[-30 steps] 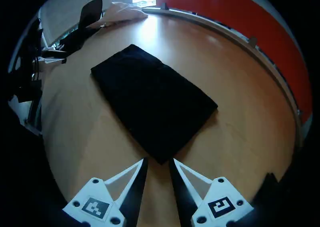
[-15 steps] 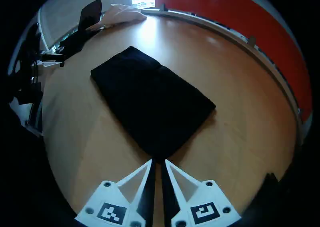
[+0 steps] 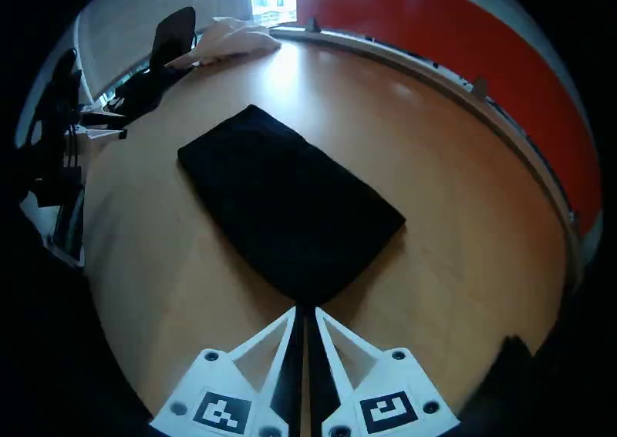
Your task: Fold towel
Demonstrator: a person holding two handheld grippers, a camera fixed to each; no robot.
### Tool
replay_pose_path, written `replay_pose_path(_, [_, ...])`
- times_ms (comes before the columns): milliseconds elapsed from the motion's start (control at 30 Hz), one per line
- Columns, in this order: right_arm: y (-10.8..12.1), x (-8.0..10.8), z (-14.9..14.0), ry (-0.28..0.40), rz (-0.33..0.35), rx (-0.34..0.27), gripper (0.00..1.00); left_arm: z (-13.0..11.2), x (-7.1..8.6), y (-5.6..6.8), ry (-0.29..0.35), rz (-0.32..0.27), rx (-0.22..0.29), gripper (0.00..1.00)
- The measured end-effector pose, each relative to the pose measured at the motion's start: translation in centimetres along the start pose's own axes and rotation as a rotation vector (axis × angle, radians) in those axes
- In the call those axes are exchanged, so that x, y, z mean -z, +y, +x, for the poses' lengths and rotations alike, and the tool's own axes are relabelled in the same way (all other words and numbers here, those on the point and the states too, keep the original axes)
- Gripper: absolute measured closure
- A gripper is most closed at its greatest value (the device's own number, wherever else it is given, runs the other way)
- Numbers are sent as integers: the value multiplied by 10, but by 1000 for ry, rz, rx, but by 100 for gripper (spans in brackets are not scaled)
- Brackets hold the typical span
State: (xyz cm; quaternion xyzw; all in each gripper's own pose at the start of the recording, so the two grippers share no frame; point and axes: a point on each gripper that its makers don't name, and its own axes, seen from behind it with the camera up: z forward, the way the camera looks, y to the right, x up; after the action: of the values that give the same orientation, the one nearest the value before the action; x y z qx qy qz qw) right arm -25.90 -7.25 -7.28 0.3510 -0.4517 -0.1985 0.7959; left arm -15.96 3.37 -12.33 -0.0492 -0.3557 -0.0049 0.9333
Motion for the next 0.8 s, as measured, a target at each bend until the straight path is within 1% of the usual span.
replay_pose_path(100, [3,6,7,15,-13,-1,98,2,1,-2,1,1,9,15])
replay_pose_path(400, [9,23,24,55,-41,1,98,3,5,0,-6,-17,26,15])
replay_pose_path(600, [15,34,29,68,-55,3,98,5,8,6,-3,-48,30,15])
replay_pose_path(800, [20,43,34,78,-65,12,98,9,10,7,5,-49,36,15])
